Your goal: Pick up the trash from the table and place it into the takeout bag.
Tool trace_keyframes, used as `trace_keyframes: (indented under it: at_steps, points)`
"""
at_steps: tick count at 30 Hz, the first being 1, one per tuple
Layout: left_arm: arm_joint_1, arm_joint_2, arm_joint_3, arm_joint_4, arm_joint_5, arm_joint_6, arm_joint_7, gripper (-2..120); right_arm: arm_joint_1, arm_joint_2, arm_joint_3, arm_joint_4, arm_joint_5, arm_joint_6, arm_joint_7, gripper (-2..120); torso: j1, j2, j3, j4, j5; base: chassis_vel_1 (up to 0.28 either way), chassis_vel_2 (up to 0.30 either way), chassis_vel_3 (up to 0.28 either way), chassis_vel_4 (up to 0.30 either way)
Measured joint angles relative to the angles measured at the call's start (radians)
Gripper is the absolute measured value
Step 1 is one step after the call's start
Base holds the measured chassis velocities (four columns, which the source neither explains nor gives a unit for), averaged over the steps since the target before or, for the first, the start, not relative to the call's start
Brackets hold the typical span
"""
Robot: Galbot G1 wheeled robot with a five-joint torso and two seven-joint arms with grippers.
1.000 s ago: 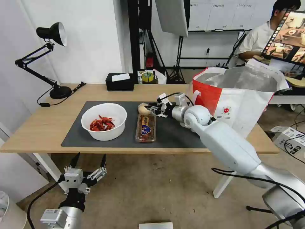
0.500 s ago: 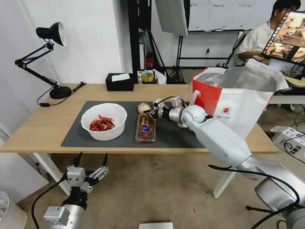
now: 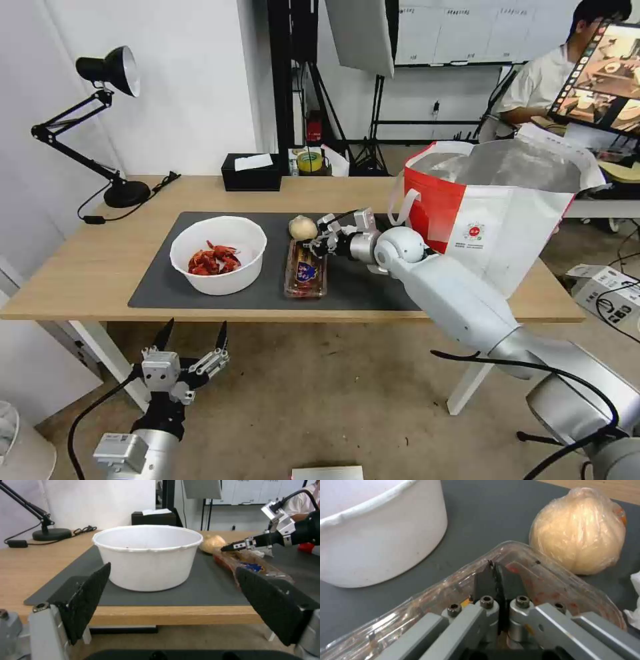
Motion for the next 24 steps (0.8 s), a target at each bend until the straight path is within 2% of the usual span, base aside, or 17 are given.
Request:
trace_keyframes:
  at_steps: [11, 14, 16, 17, 18, 19, 20, 21, 22, 24]
  points:
    - [-0.005, 0.004, 0.0, -0.003, -0.002, -0.002, 0.0, 100, -0.01, -0.009, 0.004, 0.017, 0.021, -0.013, 0.018, 0, 0.0, 0.0, 0.0, 0.0, 0.0, 0.0, 0.0, 0.0, 0.0]
    - [-0.017, 0.025, 0.008, -0.008, -0.044, 0.01, 0.0, 100, -0.013, -0.021, 0.027, 0.054, 0.061, -0.009, 0.033, 0, 0.0, 0.0, 0.0, 0.0, 0.0, 0.0, 0.0, 0.0, 0.0]
    - [-0.041, 0.093, 0.025, -0.024, -0.168, 0.085, -0.005, 100, -0.012, -0.031, 0.033, 0.083, 0.084, -0.006, 0.041, 0, 0.0, 0.0, 0.0, -0.0002, 0.0, 0.0, 0.0, 0.0, 0.0]
    - [-0.053, 0.128, 0.031, -0.033, -0.229, 0.137, -0.028, 100, -0.01, -0.031, 0.031, 0.089, 0.09, -0.004, 0.043, 0, 0.0, 0.0, 0.0, 0.0, 0.0, 0.0, 0.0, 0.0, 0.0]
    - [-0.053, 0.128, 0.031, -0.033, -0.229, 0.137, -0.028, 100, -0.01, -0.031, 0.031, 0.089, 0.09, -0.004, 0.043, 0, 0.0, 0.0, 0.0, 0.0, 0.0, 0.0, 0.0, 0.0, 0.0]
    - [-0.086, 0.199, 0.046, -0.05, -0.415, 0.235, -0.091, 100, -0.01, -0.028, 0.027, 0.099, 0.098, 0.0, 0.045, 0, 0.0, 0.0, 0.0, 0.0001, -0.0001, 0.0, 0.0, 0.0, 0.0]
    - [-0.113, 0.243, 0.052, -0.058, -0.573, 0.282, -0.135, 100, -0.01, -0.025, 0.02, 0.103, 0.101, 0.002, 0.047, 0, 0.0, 0.0, 0.0, 0.0, -0.0002, 0.0, 0.0, 0.0, 0.0]
    - [-0.113, 0.243, 0.052, -0.058, -0.573, 0.282, -0.135, 100, -0.01, -0.025, 0.02, 0.103, 0.101, 0.002, 0.047, 0, 0.0, 0.0, 0.0, 0.0, -0.0002, 0.0, 0.0, 0.0, 0.0]
    - [-0.15, 0.285, 0.054, -0.063, -0.741, 0.319, -0.177, 100, -0.011, -0.022, 0.014, 0.107, 0.103, 0.005, 0.049, 0, 0.0, 0.0, 0.0, 0.0001, -0.0001, 0.0, 0.0, 0.0, 0.0]
    - [-0.211, 0.334, 0.057, -0.061, -0.942, 0.35, -0.211, 100, -0.015, -0.02, 0.008, 0.118, 0.11, 0.008, 0.054, 0, 0.0, 0.0, 0.0, 0.0002, -0.0001, 0.0, 0.0, 0.0, 0.0]
